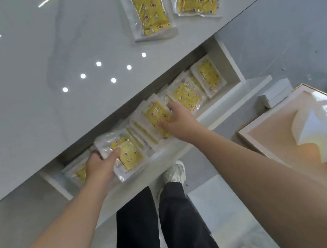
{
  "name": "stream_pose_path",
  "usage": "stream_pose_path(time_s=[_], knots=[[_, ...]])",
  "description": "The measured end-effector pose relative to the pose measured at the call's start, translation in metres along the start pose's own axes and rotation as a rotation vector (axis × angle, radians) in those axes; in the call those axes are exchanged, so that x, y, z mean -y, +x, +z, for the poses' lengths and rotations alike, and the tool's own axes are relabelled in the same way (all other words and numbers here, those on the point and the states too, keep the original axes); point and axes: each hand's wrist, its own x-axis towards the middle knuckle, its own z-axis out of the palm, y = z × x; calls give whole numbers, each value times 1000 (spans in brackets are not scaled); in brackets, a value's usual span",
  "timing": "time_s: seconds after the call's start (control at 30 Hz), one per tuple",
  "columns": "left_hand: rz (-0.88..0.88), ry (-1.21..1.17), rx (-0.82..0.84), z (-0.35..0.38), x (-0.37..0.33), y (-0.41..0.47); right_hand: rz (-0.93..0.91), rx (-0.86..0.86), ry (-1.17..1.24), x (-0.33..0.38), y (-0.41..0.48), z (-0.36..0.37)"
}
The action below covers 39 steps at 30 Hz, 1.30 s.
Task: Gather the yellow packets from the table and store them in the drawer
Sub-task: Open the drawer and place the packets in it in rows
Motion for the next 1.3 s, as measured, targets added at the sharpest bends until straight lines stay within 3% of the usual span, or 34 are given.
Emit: stream_pose_path(time_s=[0.1, 0.23, 0.5, 0.7, 0.97, 1.3], knots=[[-50, -233, -81, -11, 10, 18, -15, 55, -15, 4, 23, 34], [-77, -365, -99, -28, 26, 33, 28, 146, -89, -1, 40, 72], [-47, -329, -41, -31, 42, 39, 38, -10, -354, -9, 48, 91], [-12, -301, 27, -19, 31, 37, 38, -48, -314, -13, 49, 98], [55, -271, 107, 3, 4, 32, -95, -15, -8, -28, 39, 43], [69, -331, 165, 62, -14, 34, -11, -71, -290, -63, 87, -44]])
